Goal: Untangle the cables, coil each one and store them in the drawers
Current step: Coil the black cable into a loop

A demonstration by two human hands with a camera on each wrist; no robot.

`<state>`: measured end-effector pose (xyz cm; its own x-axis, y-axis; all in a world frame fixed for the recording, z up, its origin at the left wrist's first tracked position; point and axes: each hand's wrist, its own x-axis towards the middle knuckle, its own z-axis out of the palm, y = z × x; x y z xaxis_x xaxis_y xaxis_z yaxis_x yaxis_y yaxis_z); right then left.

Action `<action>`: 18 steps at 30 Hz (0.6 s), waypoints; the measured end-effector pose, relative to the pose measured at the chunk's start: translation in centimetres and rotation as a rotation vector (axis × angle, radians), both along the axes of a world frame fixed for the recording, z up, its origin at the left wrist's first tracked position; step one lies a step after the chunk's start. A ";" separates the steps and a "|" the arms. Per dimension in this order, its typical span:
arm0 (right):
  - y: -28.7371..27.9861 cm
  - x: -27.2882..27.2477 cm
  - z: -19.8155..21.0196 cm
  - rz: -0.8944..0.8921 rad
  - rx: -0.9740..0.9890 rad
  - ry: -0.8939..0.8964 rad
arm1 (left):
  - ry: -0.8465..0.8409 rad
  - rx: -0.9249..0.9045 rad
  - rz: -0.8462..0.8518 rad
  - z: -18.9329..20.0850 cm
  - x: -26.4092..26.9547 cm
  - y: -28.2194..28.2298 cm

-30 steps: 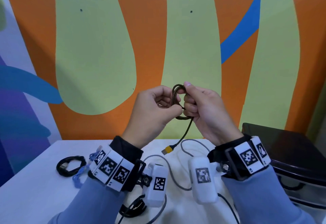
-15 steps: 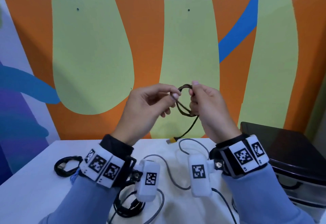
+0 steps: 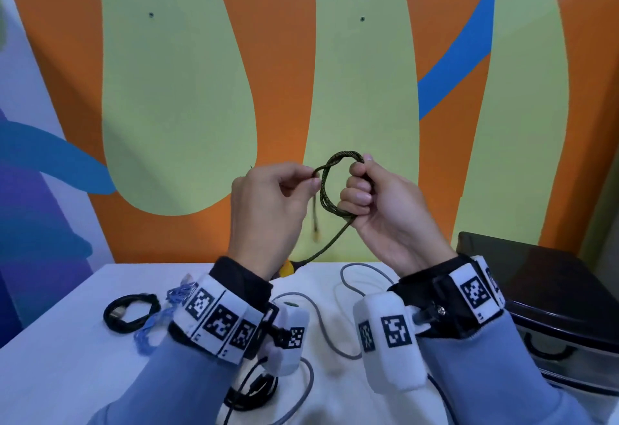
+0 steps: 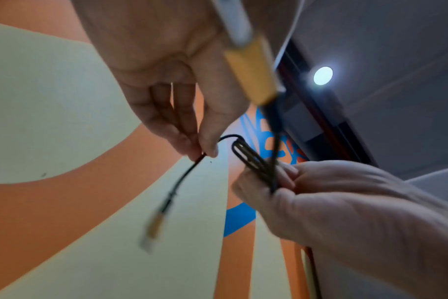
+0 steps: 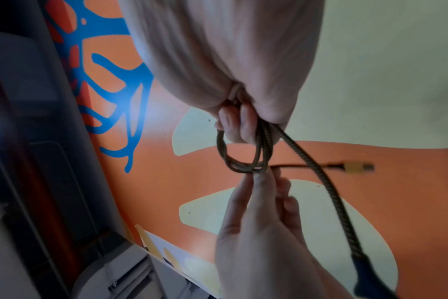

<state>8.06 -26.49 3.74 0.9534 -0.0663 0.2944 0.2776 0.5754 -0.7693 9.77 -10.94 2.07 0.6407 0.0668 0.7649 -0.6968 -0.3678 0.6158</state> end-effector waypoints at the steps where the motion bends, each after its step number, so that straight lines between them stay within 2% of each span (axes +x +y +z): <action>1: 0.3 0.1 -0.1 -0.051 -0.027 -0.008 | 0.070 -0.052 -0.083 0.0 -0.2 -0.3; 3: 0.5 0.6 -0.7 -0.289 -0.224 -0.055 | 0.230 -0.202 -0.293 0.4 -0.8 -0.9; 5: 0.5 1.0 -1.4 -0.570 -0.565 -0.131 | 0.358 -0.386 -0.476 1.1 -1.8 -1.1; 6: 0.4 1.1 -1.8 -0.665 -0.703 -0.170 | 0.394 -0.449 -0.537 1.4 -2.2 -1.1; 8: 0.4 1.1 -2.3 -0.754 -0.827 -0.223 | 0.411 -0.460 -0.591 1.8 -2.7 -1.2; 10: 0.2 1.2 -2.3 -0.765 -0.848 -0.239 | 0.309 -0.280 -0.518 1.6 -2.5 -1.1; 12: 0.0 1.1 -2.0 -0.736 -0.871 -0.242 | 0.127 0.051 -0.354 1.1 -2.1 -0.9; 14: -0.2 0.9 -1.7 -0.663 -0.879 -0.247 | 0.018 0.302 -0.163 0.7 -1.6 -0.9; 16: -0.4 0.5 -1.3 -0.559 -0.840 -0.227 | -0.048 0.426 -0.043 0.5 -1.4 -1.0; 18: -0.7 0.4 -1.0 -0.476 -0.754 -0.183 | -0.116 0.404 -0.034 0.6 -1.3 -1.0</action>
